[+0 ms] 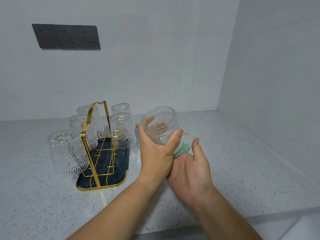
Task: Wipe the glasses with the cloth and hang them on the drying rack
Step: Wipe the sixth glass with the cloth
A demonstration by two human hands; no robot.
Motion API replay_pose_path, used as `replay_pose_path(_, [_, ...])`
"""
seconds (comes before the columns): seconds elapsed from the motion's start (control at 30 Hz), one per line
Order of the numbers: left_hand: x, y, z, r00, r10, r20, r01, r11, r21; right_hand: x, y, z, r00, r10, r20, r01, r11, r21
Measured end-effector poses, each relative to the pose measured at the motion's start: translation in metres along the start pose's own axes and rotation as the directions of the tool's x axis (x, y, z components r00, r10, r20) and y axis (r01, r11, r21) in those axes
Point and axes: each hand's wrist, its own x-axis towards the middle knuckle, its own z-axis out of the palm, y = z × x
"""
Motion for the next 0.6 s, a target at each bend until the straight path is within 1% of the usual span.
replay_pose_path(0.1, [0.003,-0.001,-0.004,0.999,0.036,0.003,-0.036,0.998,0.059,-0.001,-0.002,-0.005,0.999,-0.019,-0.044,0.018,1.000,-0.019])
replay_pose_path(0.2, [0.009,-0.002,-0.010,1.000,0.022,-0.016,-0.020,0.997,0.073,-0.006,-0.005,-0.005,0.994,-0.019,-0.109,0.006,0.992,-0.124])
replay_pose_path(0.27, [0.009,-0.001,-0.013,0.999,0.014,-0.030,-0.012,0.997,0.080,-0.007,-0.007,-0.004,0.990,-0.016,-0.137,-0.005,0.989,-0.148])
replay_pose_path(0.33, [0.004,-0.003,-0.015,0.999,-0.013,-0.037,0.015,0.998,0.065,-0.006,-0.012,-0.001,0.988,-0.040,-0.150,0.024,0.994,-0.110])
replay_pose_path(0.4, [-0.007,-0.007,-0.015,0.999,-0.051,-0.018,0.052,0.998,0.028,-0.003,-0.018,0.003,0.977,-0.107,-0.184,0.100,0.994,-0.047])
replay_pose_path(0.47, [-0.020,-0.010,-0.013,0.997,-0.081,-0.015,0.081,0.996,0.022,0.002,-0.016,0.006,0.973,-0.129,-0.192,0.133,0.991,0.005])
replay_pose_path(0.53, [-0.026,-0.011,-0.011,0.995,-0.097,-0.028,0.097,0.995,-0.005,0.002,-0.003,0.007,0.978,-0.081,-0.190,0.094,0.994,0.060])
replay_pose_path(0.6, [-0.021,-0.010,-0.009,0.994,-0.102,-0.027,0.102,0.995,-0.012,-0.003,0.009,0.009,0.988,0.002,-0.156,0.008,0.998,0.062])
